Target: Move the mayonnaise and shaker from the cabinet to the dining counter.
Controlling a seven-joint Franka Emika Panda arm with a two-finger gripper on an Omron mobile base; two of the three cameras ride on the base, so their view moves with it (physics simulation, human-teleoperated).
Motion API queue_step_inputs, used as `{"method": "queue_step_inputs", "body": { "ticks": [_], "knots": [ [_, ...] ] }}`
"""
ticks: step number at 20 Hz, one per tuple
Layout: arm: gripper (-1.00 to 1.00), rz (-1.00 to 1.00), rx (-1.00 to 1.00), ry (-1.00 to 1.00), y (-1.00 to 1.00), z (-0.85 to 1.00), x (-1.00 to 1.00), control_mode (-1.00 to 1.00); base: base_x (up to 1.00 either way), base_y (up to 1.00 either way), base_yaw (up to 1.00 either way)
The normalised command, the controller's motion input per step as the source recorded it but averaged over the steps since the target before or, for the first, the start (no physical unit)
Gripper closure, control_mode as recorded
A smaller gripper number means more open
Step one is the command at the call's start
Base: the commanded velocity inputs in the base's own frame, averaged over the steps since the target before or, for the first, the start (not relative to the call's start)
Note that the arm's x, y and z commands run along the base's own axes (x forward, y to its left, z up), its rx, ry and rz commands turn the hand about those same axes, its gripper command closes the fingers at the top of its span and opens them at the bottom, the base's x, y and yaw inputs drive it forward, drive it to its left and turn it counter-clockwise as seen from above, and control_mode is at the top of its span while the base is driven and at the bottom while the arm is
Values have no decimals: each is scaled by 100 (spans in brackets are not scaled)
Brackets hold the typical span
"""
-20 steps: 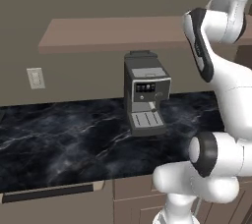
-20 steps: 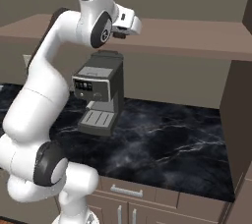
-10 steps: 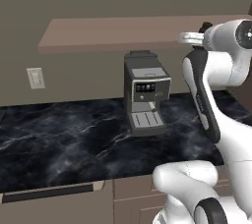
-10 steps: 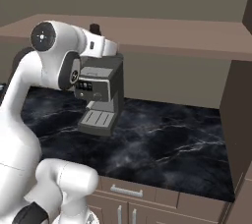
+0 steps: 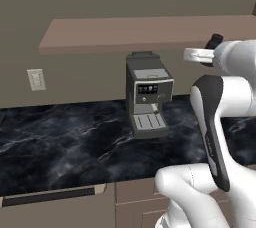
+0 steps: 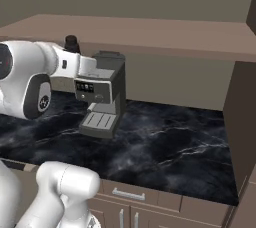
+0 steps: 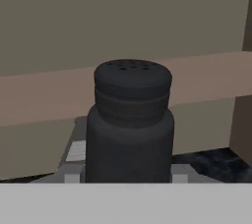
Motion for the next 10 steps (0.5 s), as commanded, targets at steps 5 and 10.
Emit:
{"method": "queue_step_inputs", "body": {
  "ticks": [5, 10],
  "knots": [
    [100, 11, 0, 8, 11, 0, -14, -100, 0, 0, 0],
    [100, 12, 0, 13, 15, -17, 0, -100, 0, 0, 0]
  ]
}}
